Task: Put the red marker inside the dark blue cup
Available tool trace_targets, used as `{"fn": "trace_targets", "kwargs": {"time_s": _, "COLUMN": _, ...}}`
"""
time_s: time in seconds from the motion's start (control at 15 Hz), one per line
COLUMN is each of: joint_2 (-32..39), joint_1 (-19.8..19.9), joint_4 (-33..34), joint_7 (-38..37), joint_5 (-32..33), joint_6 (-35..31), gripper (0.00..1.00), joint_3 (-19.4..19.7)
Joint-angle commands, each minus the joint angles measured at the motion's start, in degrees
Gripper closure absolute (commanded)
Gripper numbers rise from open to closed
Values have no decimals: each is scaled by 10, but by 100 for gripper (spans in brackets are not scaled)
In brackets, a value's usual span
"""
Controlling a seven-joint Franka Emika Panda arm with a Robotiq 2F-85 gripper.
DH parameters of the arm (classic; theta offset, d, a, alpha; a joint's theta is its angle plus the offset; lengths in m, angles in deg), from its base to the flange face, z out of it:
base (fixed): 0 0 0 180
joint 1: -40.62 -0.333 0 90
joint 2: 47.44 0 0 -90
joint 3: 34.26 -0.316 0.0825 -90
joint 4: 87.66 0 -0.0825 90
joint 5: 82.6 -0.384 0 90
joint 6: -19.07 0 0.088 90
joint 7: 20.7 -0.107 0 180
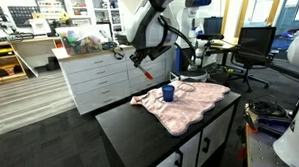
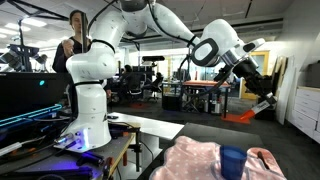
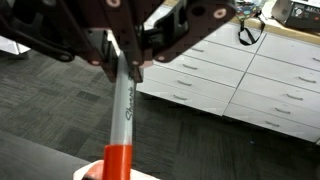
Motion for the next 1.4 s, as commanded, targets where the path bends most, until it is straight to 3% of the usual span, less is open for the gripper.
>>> {"fn": "trace_targets", "kwargs": {"time_s": 0.0, "joint_2": 43, "joint_1": -27, "joint_4": -43, "joint_7": 21, "joint_5": -6, "joint_6": -43, "gripper": 95, "joint_3": 22}}
{"fn": "trace_targets", "kwargs": {"time_s": 0.47, "joint_2": 90, "joint_1": -47, "joint_4": -89, "joint_7": 47, "joint_5": -2, "joint_6": -124, "gripper": 95, "joint_3": 34}}
{"fn": "trace_targets", "kwargs": {"time_s": 1.33, "joint_2": 200, "joint_1": -28, "joint_4": -173, "joint_7": 90, "joint_5": 22, "joint_6": -280, "gripper": 95, "joint_3": 9}}
